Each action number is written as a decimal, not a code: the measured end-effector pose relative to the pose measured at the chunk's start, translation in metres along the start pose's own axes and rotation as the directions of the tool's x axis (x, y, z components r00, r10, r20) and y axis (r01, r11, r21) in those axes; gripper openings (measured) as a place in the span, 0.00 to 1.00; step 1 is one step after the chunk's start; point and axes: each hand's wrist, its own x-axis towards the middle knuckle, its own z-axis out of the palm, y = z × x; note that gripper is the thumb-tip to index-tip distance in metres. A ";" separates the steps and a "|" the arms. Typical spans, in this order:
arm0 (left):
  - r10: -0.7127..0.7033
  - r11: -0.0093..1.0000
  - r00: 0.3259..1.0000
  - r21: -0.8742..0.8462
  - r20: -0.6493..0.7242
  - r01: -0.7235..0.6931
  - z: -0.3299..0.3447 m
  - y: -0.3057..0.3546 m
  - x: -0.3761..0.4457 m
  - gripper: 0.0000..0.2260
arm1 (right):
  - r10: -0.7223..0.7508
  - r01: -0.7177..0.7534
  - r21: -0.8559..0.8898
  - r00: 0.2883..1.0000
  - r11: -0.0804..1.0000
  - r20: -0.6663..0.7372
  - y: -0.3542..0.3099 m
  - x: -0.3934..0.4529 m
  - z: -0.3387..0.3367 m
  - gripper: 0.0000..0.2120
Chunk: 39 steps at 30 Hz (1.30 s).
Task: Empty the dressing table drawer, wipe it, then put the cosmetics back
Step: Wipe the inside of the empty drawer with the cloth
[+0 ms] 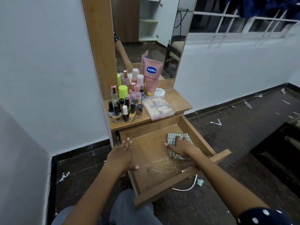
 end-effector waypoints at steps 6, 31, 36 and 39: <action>0.017 1.000 1.000 -0.002 -0.007 -0.017 0.001 -0.002 -0.001 0.44 | 0.088 -0.080 -0.069 0.989 0.994 0.119 0.012 -0.018 0.015 0.50; 0.026 1.000 0.999 0.004 -0.023 -0.026 0.006 -0.005 -0.001 0.44 | -0.193 0.195 0.027 0.980 0.980 -0.055 -0.044 0.041 0.020 0.30; 0.030 1.000 0.999 0.000 -0.038 -0.030 0.006 -0.005 -0.001 0.44 | -0.439 0.431 -0.147 0.898 0.890 -0.023 -0.075 0.026 0.040 0.28; 0.036 0.999 0.999 -0.006 -0.038 -0.037 0.004 -0.005 -0.004 0.44 | -0.595 0.592 -0.237 0.801 0.770 0.069 -0.090 0.016 0.049 0.27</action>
